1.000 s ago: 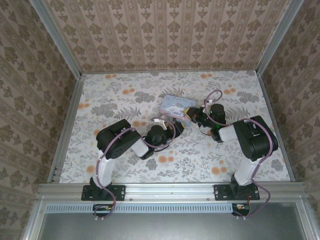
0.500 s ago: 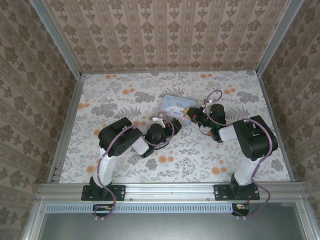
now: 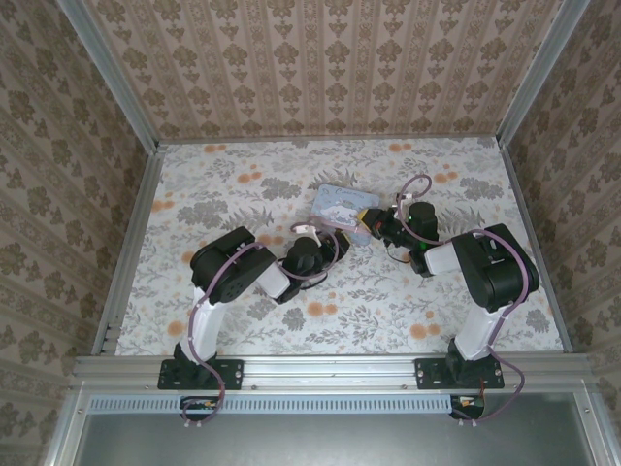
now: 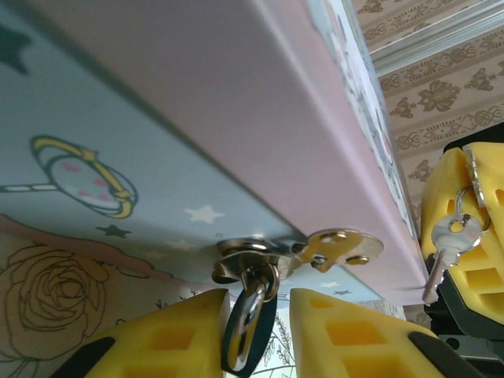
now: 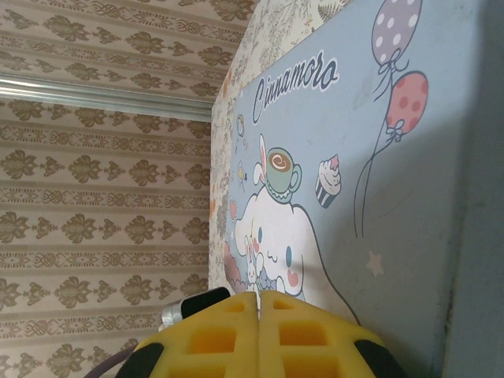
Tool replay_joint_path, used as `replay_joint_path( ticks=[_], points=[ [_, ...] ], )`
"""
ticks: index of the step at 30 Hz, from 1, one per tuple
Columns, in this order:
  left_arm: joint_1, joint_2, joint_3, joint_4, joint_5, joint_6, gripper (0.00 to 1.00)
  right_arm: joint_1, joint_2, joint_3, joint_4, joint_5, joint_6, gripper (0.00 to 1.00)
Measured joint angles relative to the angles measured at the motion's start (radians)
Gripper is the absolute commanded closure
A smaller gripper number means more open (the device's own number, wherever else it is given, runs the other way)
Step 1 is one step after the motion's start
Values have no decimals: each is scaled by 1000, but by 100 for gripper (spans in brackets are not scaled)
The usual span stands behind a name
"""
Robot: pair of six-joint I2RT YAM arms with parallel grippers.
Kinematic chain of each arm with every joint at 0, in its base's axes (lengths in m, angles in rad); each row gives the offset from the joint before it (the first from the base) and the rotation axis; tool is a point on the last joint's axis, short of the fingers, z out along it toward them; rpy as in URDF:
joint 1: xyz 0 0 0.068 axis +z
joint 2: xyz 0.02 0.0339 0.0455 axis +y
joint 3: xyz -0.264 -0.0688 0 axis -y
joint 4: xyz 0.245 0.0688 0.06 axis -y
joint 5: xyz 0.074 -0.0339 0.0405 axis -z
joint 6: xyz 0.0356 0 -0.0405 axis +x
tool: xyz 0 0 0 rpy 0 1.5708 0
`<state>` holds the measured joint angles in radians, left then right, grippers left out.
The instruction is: Unlock a padlock with a key
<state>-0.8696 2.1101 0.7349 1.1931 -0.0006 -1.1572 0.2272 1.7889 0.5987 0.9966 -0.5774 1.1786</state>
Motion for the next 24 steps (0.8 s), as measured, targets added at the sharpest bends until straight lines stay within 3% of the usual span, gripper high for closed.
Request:
replay_joint_path(
  ticks=[10,16,24],
  points=[
    [7,-5,5,-18,10,-26,100,-1,0,0,-1,-1,0,100],
    [19,-10,4,-27,39,-48,100,-3,-51,-5,-79,-11,-5,100],
    [49,-58,-43,-49,100,-88,100,8,-265,-75,-174,-23,-24,100]
  ],
)
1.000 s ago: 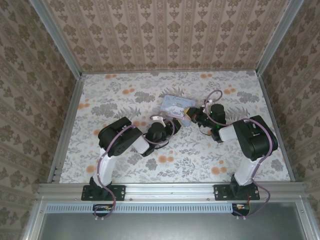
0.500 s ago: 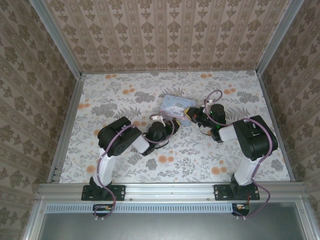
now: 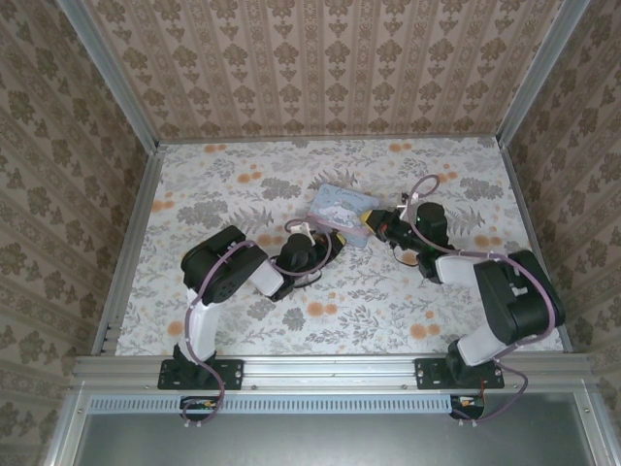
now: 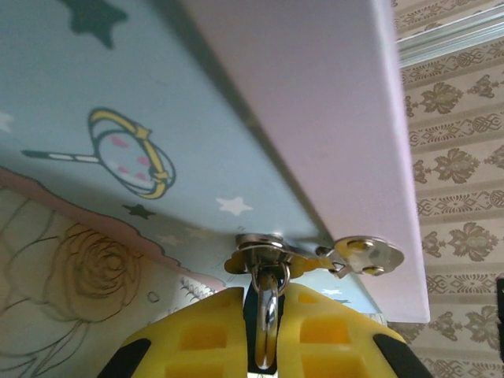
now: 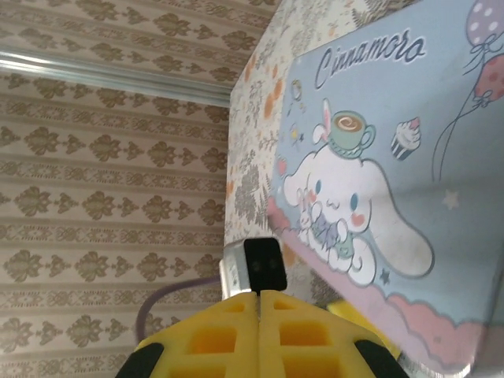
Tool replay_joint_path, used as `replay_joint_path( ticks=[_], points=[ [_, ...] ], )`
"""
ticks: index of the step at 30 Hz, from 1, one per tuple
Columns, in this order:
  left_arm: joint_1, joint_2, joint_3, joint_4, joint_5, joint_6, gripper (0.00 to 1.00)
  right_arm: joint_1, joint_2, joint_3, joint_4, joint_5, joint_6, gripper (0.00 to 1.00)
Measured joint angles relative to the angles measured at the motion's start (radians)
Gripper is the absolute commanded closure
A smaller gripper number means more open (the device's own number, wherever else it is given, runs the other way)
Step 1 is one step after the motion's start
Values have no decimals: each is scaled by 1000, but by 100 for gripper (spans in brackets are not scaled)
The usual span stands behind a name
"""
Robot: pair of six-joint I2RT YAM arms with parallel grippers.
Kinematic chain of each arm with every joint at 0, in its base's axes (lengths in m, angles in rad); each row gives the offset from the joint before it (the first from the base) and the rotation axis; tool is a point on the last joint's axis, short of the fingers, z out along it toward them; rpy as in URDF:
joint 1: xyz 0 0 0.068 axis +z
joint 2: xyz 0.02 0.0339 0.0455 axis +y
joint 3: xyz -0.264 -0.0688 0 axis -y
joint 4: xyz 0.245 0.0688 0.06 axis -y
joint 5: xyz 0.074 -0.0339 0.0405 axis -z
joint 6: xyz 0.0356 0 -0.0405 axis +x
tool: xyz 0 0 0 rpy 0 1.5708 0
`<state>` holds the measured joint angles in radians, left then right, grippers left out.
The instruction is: Unlock a padlock with a key
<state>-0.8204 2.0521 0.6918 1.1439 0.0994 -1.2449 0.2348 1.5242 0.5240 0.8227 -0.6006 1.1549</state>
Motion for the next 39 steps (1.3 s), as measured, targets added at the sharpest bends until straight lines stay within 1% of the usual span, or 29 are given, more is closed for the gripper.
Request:
replay_joint_path(
  ticks=[2,6,12,15,19,24,30,34,39],
  points=[
    [11,-11,-14,0,22,-17,100,19,-43,-32,-12,6,0,100],
    [34,-35,-42,-2,81,-51,100,95,-95,-117,-23,30,0,100],
    [60,-65,-88,6,156,-103,100,200,-139,-274,-19,110,9,100],
    [63,-65,-100,28,175,-139,100,243,-145,-318,-14,168,24,100],
    [63,-58,-109,63,191,-198,100,294,-127,-325,20,229,35,100],
    [63,-55,-109,76,212,-245,100,305,-20,-317,103,264,55,100],
    [63,-68,-124,76,241,-267,100,305,97,-306,234,292,98,100],
    [62,-69,-130,81,246,-282,100,306,140,-306,320,322,139,100],
    [45,-76,-135,84,232,-305,100,319,145,-321,389,383,185,100]
  ],
)
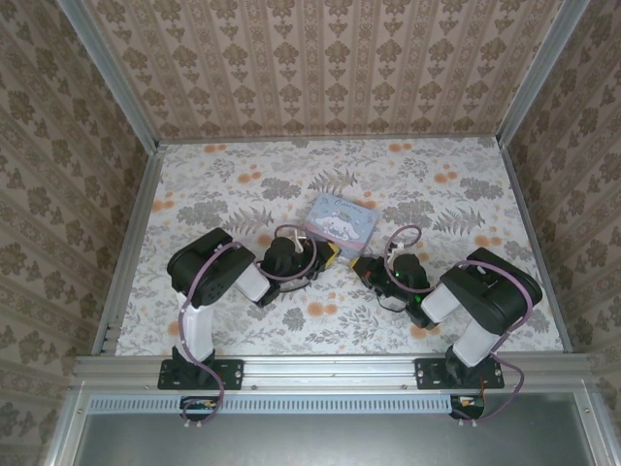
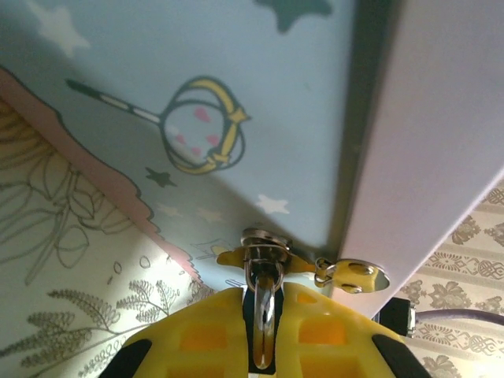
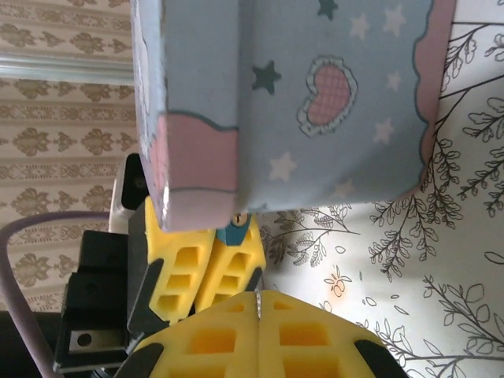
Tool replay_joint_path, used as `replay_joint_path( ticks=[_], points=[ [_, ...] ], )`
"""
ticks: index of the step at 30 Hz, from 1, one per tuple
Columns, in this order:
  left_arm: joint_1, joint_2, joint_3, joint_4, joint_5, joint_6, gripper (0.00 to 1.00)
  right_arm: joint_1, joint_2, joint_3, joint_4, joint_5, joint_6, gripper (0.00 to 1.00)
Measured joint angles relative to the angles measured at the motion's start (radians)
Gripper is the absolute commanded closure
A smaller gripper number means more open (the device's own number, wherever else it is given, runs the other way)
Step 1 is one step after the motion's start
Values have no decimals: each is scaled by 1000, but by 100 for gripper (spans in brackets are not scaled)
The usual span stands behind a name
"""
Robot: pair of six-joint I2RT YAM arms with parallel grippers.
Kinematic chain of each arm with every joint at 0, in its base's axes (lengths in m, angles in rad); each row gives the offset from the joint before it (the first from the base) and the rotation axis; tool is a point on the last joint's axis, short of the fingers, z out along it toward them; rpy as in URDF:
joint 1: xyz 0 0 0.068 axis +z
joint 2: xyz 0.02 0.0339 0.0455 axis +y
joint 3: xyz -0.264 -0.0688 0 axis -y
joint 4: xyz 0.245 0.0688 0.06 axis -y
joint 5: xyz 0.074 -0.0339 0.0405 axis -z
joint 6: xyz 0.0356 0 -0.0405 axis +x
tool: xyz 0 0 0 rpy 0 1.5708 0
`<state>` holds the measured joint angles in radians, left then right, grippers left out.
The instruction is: Unlock a padlock with a key
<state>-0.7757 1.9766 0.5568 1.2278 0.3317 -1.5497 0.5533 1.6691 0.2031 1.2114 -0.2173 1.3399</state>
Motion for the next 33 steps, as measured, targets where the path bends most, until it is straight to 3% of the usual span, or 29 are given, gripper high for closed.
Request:
replay_joint_path(
  ticks=[8,23,33],
  points=[
    [-35,-24,-16,0,-44,-18,100,3,-1,2,-7,57,7,100],
    [-69,-31,-8,23,-176,-42,100,-93,-13,77,-80,7,0,100],
    [-98,-31,11,22,-238,-57,100,-34,-227,-7,-174,92,3,100]
  ],
)
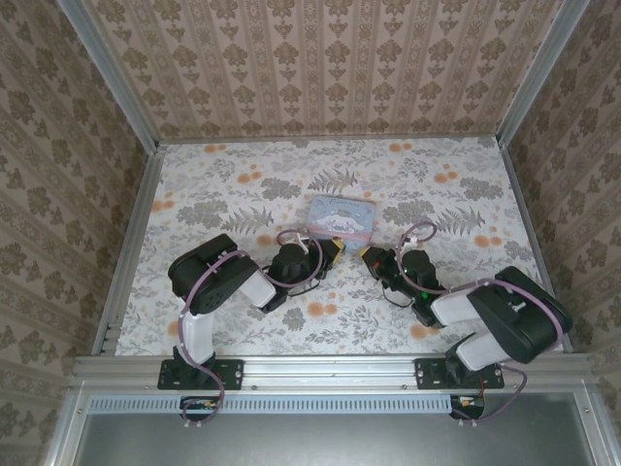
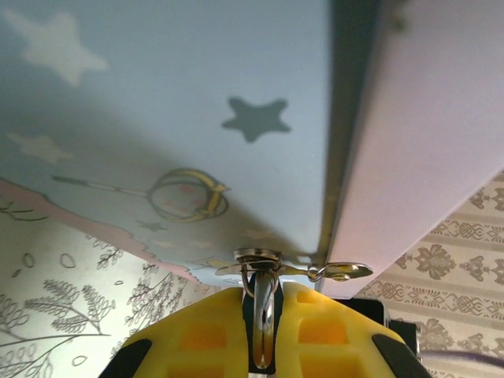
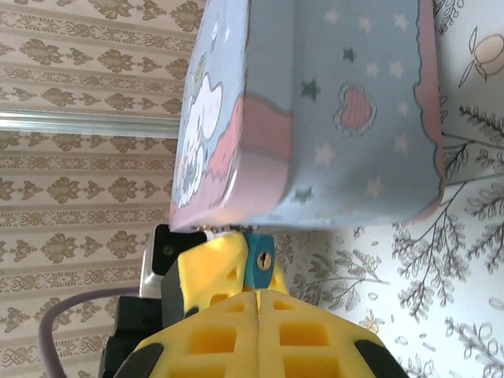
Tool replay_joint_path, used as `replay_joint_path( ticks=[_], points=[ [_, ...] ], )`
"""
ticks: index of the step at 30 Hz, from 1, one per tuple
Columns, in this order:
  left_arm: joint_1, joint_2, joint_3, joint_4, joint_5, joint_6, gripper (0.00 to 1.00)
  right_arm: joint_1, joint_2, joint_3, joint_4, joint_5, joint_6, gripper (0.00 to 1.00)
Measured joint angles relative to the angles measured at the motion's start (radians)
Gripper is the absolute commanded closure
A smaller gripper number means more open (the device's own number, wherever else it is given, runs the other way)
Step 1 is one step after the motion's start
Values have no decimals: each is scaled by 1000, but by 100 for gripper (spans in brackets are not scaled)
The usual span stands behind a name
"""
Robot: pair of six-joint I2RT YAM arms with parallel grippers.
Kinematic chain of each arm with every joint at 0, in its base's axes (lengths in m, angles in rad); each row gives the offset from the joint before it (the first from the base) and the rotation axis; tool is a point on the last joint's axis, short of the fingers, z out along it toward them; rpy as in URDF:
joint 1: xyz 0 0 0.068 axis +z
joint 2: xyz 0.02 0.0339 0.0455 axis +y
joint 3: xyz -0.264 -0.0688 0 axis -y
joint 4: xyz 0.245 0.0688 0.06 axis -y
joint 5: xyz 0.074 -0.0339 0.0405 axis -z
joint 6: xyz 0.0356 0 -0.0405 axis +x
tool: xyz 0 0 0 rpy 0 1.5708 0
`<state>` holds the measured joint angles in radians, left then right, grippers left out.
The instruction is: Unlock a padlock with a key
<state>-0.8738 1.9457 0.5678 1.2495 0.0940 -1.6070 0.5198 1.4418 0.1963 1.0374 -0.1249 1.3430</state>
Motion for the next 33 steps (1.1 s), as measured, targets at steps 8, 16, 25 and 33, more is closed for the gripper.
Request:
replay_joint_path(
  ticks=[8,16,25,33],
  points=[
    [-3,3,11,0,-5,-17,100,75,-212,-37,-166,158,8,100],
    [-3,4,11,0,-4,-25,100,81,-293,-42,-283,243,28,100],
    [-3,6,28,0,6,-40,100,126,-250,-38,-303,280,49,100],
    [-3,7,31,0,23,-47,100,169,-193,-35,-286,310,53,100]
  ],
)
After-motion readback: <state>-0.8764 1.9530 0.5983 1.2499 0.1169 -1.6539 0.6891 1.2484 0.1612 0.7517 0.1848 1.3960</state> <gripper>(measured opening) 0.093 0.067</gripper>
